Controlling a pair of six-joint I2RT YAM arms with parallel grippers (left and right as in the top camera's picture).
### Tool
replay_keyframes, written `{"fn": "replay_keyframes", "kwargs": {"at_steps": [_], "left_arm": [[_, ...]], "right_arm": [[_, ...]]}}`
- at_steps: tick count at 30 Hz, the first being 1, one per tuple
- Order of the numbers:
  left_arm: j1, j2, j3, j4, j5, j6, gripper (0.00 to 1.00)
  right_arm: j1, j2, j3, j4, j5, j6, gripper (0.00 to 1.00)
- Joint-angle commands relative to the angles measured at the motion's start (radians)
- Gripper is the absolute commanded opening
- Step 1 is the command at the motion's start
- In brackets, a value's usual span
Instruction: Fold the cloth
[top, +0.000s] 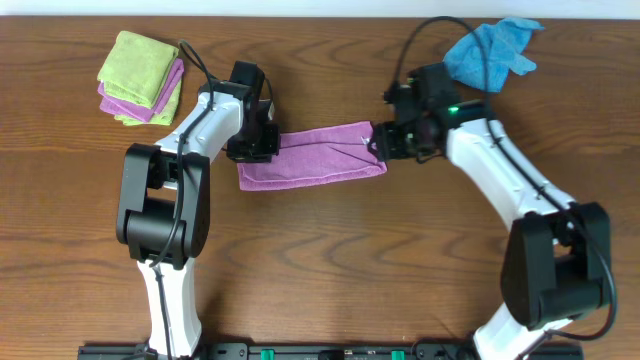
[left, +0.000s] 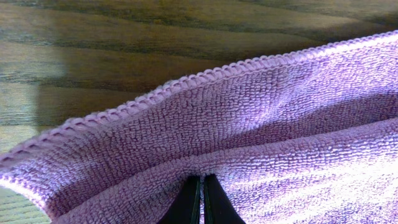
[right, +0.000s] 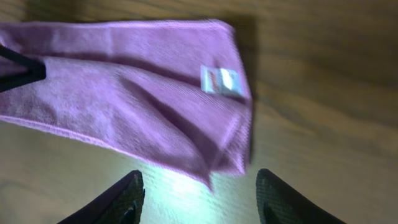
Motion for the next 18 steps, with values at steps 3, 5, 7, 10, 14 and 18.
{"fn": "replay_keyframes", "kwargs": {"at_steps": [3,5,7,10,14,18], "left_arm": [[-0.002,0.037,-0.01,0.024,-0.037,-0.008,0.06],[-0.002,0.037,-0.01,0.026,-0.037,-0.008,0.06],[-0.002,0.037,-0.01,0.029,-0.037,-0.008,0.06],[-0.002,0.037,-0.01,0.031,-0.037,-0.008,0.06],[-0.002,0.037,-0.01,0.032,-0.037,-0.008,0.06],[-0.002,0.037,-0.01,0.032,-0.037,-0.008,0.06]], "right_arm": [[-0.051,0.029,-0.007,-0.07,-0.155,-0.005,0.6],[-0.052,0.03,-0.023,-0.063,-0.155,-0.005,0.6],[-0.052,0.035,-0.047,-0.023,-0.181,-0.003,0.62],[-0.054,0.064,-0.069,0.025,-0.216,0.03,0.61],[-0.054,0.13,-0.071,0.055,-0.298,0.042,0.61],[-0.054,0.166,-0.071,0.085,-0.301,0.064,0.61]]}}
